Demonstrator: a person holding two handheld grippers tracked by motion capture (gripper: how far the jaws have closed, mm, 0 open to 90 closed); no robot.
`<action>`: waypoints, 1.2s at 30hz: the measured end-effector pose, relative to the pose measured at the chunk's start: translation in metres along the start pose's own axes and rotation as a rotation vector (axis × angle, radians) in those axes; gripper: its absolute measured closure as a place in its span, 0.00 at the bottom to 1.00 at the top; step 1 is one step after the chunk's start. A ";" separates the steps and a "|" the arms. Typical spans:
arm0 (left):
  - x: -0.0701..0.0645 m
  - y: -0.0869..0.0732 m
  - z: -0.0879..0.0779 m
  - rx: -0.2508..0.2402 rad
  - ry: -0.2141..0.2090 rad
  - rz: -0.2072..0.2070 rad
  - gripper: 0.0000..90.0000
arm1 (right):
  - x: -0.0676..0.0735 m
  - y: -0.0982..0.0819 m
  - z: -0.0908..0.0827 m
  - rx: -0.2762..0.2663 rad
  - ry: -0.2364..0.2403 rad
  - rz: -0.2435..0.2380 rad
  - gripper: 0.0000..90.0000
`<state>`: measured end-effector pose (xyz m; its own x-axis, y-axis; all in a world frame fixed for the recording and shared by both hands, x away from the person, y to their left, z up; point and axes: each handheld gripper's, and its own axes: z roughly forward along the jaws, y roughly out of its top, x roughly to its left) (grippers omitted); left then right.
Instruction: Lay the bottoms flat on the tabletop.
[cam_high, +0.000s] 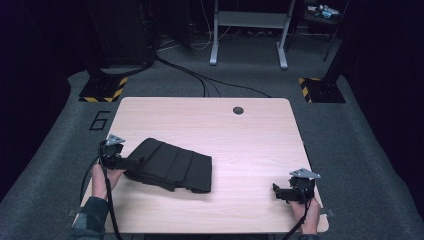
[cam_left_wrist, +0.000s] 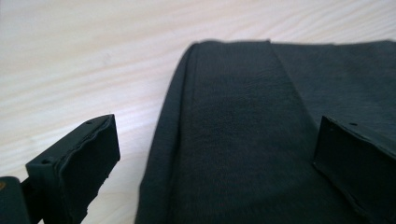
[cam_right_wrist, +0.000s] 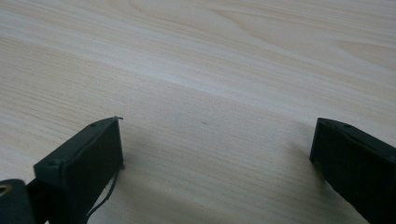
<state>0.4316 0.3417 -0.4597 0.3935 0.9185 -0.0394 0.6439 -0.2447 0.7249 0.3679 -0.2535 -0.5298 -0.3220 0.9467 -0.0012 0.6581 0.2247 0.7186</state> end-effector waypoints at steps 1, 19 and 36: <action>0.000 -0.001 0.007 0.024 -0.007 0.001 0.00 | 0.000 0.000 0.000 0.000 0.000 0.000 0.02; -0.027 -0.019 0.037 0.084 -0.011 -0.011 0.01 | 0.000 0.001 0.000 0.001 0.002 0.007 0.02; -0.078 -0.011 0.050 0.085 0.012 -0.027 0.01 | 0.000 0.001 0.000 0.008 0.003 0.008 0.02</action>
<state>0.4266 0.2572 -0.4987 0.3674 0.9287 -0.0497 0.7077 -0.2445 0.6628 0.3690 -0.2532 -0.5292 -0.3191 0.9477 0.0068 0.6664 0.2193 0.7126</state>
